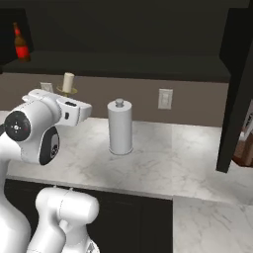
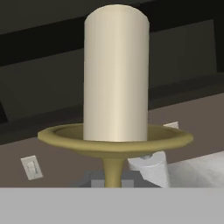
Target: Get the candle and the beer from the cabinet and move them to the dining counter.
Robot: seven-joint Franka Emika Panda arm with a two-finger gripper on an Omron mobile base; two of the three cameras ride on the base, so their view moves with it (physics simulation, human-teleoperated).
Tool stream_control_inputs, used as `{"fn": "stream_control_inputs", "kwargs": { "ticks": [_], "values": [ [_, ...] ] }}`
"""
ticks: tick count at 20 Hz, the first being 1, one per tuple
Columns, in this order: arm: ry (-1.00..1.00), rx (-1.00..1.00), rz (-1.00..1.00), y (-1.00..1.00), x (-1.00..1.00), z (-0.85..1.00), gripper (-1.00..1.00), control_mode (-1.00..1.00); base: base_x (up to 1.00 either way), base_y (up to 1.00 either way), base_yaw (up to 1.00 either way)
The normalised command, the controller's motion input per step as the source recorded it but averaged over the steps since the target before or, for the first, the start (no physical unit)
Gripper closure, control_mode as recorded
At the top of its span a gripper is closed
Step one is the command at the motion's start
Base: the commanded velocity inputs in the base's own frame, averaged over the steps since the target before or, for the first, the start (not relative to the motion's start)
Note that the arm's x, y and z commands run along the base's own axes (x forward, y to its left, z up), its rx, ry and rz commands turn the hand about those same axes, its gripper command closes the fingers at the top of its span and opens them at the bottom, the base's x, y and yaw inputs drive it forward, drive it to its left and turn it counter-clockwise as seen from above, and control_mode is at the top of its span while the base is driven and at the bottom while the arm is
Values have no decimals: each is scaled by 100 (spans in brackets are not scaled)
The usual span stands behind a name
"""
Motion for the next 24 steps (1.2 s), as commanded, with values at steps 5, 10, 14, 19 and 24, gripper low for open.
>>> {"fn": "stream_control_inputs", "kwargs": {
  "ticks": [5, 10, 14, 19, 24],
  "values": [
    [0, 0, 0, 0, 0, 0, 100, 100, -40, 20, -14],
    [0, 0, 0, 0, 0, 0, 100, 100, -55, 30, -12],
    [0, 0, 0, 0, 0, 0, 100, 100, -69, 36, -3],
    [0, 0, 0, 0, 0, 0, 100, 100, -70, 32, 0],
    [0, 0, 0, 0, 0, 0, 100, 100, -67, 27, 0]
  ]
}}
